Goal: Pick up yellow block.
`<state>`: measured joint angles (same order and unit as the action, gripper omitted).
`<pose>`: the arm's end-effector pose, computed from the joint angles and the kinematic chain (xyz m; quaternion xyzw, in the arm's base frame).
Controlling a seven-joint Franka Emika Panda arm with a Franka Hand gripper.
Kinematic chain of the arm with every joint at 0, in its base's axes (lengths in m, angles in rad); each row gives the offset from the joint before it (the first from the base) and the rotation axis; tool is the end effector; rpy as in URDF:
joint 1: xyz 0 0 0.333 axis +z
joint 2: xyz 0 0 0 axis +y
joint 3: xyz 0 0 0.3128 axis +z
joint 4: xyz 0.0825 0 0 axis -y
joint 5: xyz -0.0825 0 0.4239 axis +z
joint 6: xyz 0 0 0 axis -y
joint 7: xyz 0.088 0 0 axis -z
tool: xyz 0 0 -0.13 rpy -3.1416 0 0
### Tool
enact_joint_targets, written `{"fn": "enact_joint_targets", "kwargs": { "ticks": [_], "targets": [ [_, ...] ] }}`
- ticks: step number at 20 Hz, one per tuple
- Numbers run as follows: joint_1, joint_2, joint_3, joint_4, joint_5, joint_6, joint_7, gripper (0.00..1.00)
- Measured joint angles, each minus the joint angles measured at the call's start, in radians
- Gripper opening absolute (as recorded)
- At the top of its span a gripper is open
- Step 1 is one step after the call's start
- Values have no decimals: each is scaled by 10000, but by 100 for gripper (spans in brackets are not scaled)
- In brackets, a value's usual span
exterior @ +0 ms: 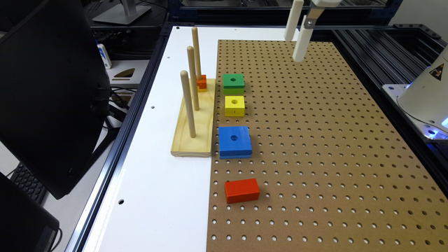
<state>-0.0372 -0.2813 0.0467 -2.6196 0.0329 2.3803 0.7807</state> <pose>0.4481 0.0038 0.2951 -0.9216 0.3875 -0.0174 0.0128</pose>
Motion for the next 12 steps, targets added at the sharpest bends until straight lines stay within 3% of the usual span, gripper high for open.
{"fn": "enact_joint_targets", "kwargs": {
  "ticks": [5,12],
  "targets": [
    [-16,868,0,791,-10,0,0,100],
    [-102,1360,-1,1346,-36,0,-25,100]
  ]
}}
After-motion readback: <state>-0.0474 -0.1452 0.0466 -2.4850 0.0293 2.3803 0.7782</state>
